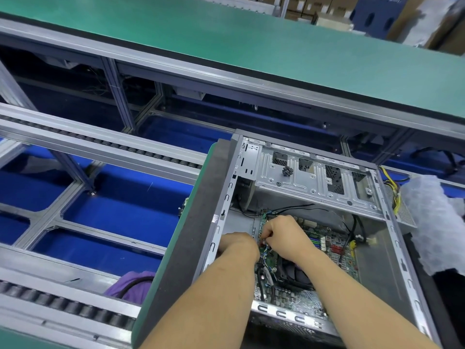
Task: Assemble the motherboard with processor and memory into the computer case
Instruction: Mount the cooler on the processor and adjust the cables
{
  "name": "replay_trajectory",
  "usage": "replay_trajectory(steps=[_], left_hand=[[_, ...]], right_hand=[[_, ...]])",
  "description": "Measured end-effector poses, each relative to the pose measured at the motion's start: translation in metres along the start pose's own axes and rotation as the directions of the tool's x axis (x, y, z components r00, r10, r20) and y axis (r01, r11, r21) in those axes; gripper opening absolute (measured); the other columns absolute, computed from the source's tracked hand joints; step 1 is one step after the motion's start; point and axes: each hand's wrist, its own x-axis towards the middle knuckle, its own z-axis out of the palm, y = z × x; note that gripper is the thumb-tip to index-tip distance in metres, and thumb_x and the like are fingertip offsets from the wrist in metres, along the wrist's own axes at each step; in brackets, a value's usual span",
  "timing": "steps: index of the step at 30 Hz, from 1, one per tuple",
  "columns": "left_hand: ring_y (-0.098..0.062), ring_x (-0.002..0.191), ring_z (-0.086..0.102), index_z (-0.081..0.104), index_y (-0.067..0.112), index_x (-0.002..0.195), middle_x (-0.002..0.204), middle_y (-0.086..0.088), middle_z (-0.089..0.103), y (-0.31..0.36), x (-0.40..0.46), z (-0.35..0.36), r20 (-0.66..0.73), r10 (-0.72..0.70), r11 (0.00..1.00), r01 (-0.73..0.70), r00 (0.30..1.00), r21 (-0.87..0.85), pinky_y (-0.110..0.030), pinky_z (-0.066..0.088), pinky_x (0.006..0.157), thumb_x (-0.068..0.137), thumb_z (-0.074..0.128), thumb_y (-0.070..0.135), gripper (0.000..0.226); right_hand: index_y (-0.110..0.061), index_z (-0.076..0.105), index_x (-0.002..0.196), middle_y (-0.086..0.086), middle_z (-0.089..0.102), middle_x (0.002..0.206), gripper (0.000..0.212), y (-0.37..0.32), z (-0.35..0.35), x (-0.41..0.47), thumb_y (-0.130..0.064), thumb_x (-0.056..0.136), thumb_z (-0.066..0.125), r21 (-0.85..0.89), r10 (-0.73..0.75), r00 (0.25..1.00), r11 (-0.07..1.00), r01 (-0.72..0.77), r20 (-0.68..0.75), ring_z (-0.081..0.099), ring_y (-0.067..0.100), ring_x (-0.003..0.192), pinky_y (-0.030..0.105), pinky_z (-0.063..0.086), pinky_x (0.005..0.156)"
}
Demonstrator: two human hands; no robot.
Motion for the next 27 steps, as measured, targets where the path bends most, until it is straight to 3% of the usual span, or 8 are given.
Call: replay_trajectory(steps=[6, 10, 13, 16, 22, 27], left_hand=[[-0.025, 0.114, 0.060, 0.058, 0.018, 0.128, 0.127, -0.003, 0.061, 0.0000, -0.0001, 0.0004, -0.004, 0.006, 1.000, -0.006, 1.000, -0.008, -0.036, 0.050, 0.092, 0.092, 0.056, 0.018, 0.036], [-0.024, 0.113, 0.060, 0.058, 0.018, 0.128, 0.127, -0.003, 0.061, 0.0006, 0.0004, 0.0002, -0.011, 0.015, 1.000, -0.015, 1.000, -0.001, -0.035, 0.049, 0.084, 0.092, 0.055, 0.018, 0.035], [-0.024, 0.111, 0.061, 0.058, 0.019, 0.127, 0.125, -0.003, 0.061, 0.0009, 0.0001, 0.0001, -0.014, 0.022, 1.000, -0.022, 1.000, 0.005, -0.034, 0.048, 0.079, 0.092, 0.055, 0.018, 0.035], [-0.024, 0.110, 0.061, 0.059, 0.018, 0.126, 0.124, -0.004, 0.062, 0.0006, -0.0007, 0.0004, -0.013, 0.025, 1.000, -0.025, 1.000, 0.009, -0.035, 0.047, 0.078, 0.092, 0.055, 0.017, 0.035], [-0.024, 0.112, 0.060, 0.057, 0.019, 0.128, 0.125, -0.003, 0.061, 0.0006, -0.0016, 0.0001, -0.012, 0.029, 1.000, -0.029, 1.000, -0.001, -0.035, 0.046, 0.080, 0.093, 0.056, 0.018, 0.036], [-0.023, 0.115, 0.059, 0.056, 0.018, 0.131, 0.129, -0.004, 0.060, 0.0007, -0.0019, 0.0001, -0.024, 0.030, 1.000, -0.030, 0.999, 0.001, -0.035, 0.050, 0.091, 0.093, 0.055, 0.019, 0.037]], right_hand=[[-0.015, 0.081, 0.095, 0.003, 0.076, 0.096, 0.035, -0.0036, 0.0014, 0.0022, 0.006, 0.085, 0.055, -0.105, -0.004, 0.999, 0.994, 0.009, 0.045, 0.065, 0.020, 0.081, 0.028, 0.055, 0.078], [-0.008, 0.079, 0.094, 0.012, 0.075, 0.096, 0.031, -0.0034, 0.0028, 0.0021, 0.006, 0.082, 0.055, -0.132, -0.021, 0.998, 0.991, 0.027, 0.051, 0.069, 0.028, 0.089, 0.035, 0.058, 0.081], [-0.013, 0.080, 0.099, 0.004, 0.076, 0.100, 0.029, -0.0022, 0.0028, 0.0007, 0.001, 0.086, 0.059, -0.127, -0.034, 0.999, 0.991, 0.039, 0.040, 0.068, 0.021, 0.094, 0.028, 0.055, 0.084], [-0.014, 0.079, 0.101, 0.004, 0.076, 0.102, 0.028, -0.0023, 0.0022, -0.0002, 0.000, 0.089, 0.058, -0.142, -0.048, 0.998, 0.988, 0.054, 0.042, 0.068, 0.022, 0.095, 0.032, 0.056, 0.085], [-0.011, 0.079, 0.095, 0.008, 0.075, 0.097, 0.029, -0.0027, 0.0014, -0.0009, 0.004, 0.084, 0.056, -0.159, -0.055, 0.998, 0.985, 0.061, 0.044, 0.067, 0.025, 0.092, 0.032, 0.057, 0.079], [-0.012, 0.078, 0.100, 0.005, 0.075, 0.100, 0.029, -0.0015, 0.0019, -0.0004, 0.002, 0.087, 0.056, -0.097, -0.022, 1.000, 0.995, 0.024, 0.014, 0.067, 0.021, 0.092, 0.029, 0.054, 0.083]])
